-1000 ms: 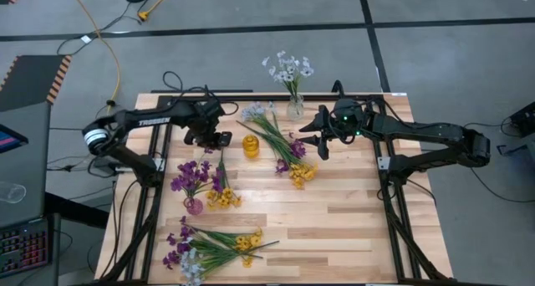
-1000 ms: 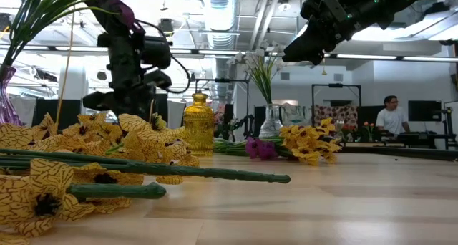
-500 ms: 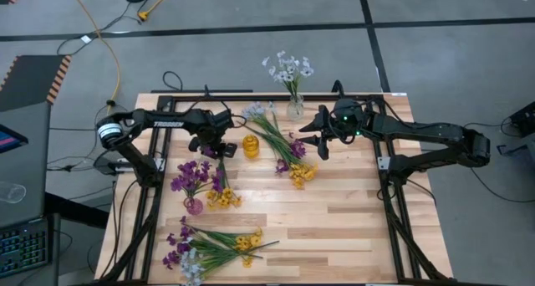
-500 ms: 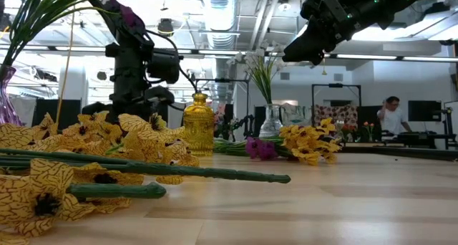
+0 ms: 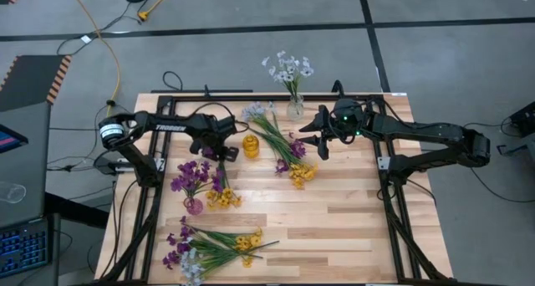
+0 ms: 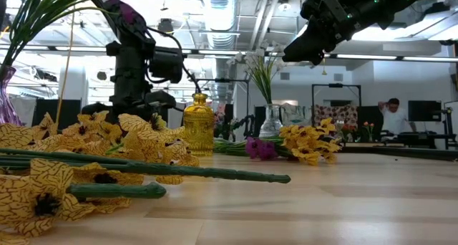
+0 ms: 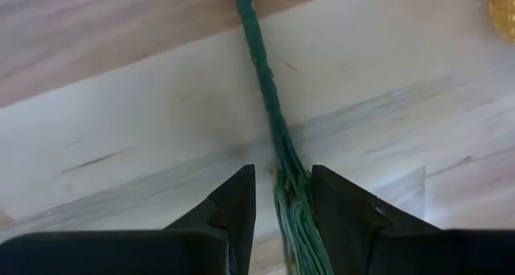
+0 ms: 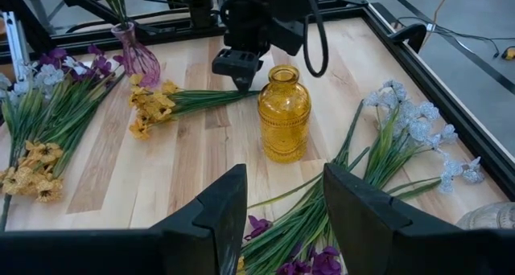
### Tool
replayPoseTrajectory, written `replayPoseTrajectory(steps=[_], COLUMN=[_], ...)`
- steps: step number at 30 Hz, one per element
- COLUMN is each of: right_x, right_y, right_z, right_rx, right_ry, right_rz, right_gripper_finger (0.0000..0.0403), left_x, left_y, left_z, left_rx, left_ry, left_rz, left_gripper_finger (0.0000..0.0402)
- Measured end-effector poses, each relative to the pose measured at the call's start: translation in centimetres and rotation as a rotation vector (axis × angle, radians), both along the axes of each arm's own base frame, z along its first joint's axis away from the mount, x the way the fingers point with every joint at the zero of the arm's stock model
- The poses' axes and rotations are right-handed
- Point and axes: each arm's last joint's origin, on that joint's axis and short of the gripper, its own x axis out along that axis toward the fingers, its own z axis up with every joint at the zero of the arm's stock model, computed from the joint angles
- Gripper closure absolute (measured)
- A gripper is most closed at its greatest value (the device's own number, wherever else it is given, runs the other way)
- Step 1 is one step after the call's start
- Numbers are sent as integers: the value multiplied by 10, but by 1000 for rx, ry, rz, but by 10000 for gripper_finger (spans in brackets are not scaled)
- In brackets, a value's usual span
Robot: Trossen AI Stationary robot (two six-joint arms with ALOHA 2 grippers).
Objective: Sort flowers into vase by color
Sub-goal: Put the top left yellow flowers into the yellow vase
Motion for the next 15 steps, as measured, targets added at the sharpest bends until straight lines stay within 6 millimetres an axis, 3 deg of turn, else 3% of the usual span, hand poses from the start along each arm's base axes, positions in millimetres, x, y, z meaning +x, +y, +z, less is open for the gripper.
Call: replayPoseTrajectory(steps=[15], right_x=[0], right_y=[0], right_z=[0], right_rx=[0], right_ry=[0], right_rz=[0], right_gripper_finger=[211], left_x=[9], left_y=[-15], left_z=[0], left_rx=[85], left_ry=[10], left_rz=[-37], left_gripper_finger=[292])
